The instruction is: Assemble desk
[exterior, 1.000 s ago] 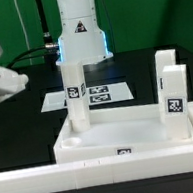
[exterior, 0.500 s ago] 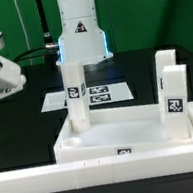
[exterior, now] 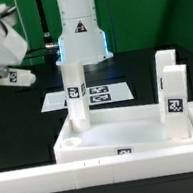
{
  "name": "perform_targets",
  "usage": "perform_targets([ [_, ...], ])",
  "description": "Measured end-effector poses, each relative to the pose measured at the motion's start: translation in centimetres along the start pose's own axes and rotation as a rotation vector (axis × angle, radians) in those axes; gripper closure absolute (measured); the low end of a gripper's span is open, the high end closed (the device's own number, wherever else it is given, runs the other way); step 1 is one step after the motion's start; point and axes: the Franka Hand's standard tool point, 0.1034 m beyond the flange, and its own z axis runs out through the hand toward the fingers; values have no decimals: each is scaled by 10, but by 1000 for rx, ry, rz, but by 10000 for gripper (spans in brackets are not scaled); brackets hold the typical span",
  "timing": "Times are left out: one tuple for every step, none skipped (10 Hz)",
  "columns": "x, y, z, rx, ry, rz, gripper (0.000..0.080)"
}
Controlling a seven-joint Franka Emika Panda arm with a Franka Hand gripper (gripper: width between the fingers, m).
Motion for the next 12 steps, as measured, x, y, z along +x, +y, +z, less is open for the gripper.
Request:
perform_targets([
  [5,-3,-1,2,78,-7,509],
  [7,-6,-2,7,157,-15,509],
  [8,-8,-2,11,222,-21,509],
  [10,-11,-4,11,271,-27,509],
  [14,-23,-12,6,372,-52,509],
  [10,-41,-18,4,428,-87,509],
  [13,-58,-27,-3,528,-121,509],
  [12,-72,-30,-7,623,-154,509],
  [11,-69,-25,-8,649,-152,509],
  [17,-67,-29,-15,735,-150,509],
  [19,-67,-29,-25,813,-154,509],
  [18,-68,-26,-31,838,-159,509],
])
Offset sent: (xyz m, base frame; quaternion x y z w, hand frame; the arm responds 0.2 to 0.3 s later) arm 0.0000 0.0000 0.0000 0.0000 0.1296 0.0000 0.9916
